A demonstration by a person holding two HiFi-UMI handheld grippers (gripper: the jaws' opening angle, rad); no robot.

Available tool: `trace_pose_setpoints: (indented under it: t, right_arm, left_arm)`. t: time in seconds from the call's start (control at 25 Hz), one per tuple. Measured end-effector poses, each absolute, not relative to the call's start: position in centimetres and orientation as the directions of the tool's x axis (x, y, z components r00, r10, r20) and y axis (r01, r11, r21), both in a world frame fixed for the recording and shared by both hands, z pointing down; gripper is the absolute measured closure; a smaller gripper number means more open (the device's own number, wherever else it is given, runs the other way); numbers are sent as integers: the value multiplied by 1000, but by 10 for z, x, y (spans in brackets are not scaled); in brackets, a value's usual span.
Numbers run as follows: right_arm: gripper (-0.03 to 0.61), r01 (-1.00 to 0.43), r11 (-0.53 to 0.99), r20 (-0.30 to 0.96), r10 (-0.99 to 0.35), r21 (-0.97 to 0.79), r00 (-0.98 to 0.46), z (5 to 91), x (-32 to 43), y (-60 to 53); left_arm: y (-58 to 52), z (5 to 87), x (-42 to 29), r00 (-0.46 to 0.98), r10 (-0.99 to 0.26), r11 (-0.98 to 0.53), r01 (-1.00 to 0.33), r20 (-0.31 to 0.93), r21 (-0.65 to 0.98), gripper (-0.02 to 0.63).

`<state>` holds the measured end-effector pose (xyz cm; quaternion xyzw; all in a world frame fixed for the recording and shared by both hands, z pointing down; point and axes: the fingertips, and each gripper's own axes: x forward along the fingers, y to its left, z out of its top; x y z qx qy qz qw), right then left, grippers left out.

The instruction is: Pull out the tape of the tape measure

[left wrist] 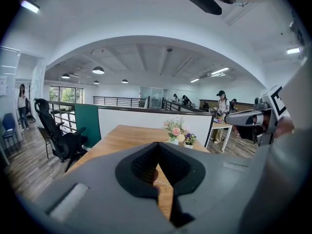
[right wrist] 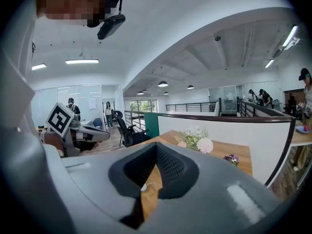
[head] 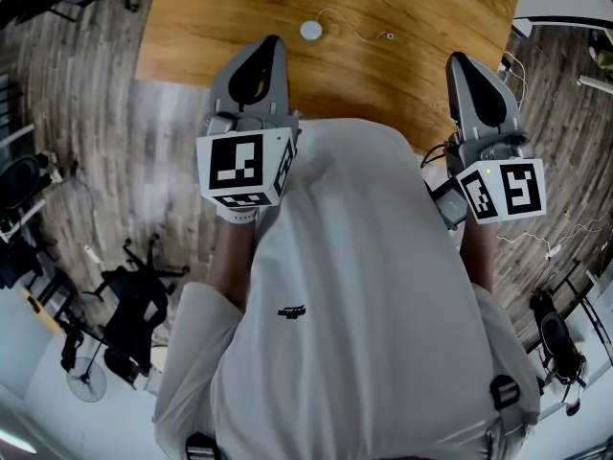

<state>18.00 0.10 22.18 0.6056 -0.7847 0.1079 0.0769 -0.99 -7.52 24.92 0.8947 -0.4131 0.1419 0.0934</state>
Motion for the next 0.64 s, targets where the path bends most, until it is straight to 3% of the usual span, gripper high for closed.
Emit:
trace_pose_setpoints:
  t: [0.64]
  right_arm:
    - [577, -973, 214, 250, -941, -84, -228, 223, 195, 1]
  left_arm:
    - [-75, 253, 5, 631, -695, -656, -753, 343, 56, 598]
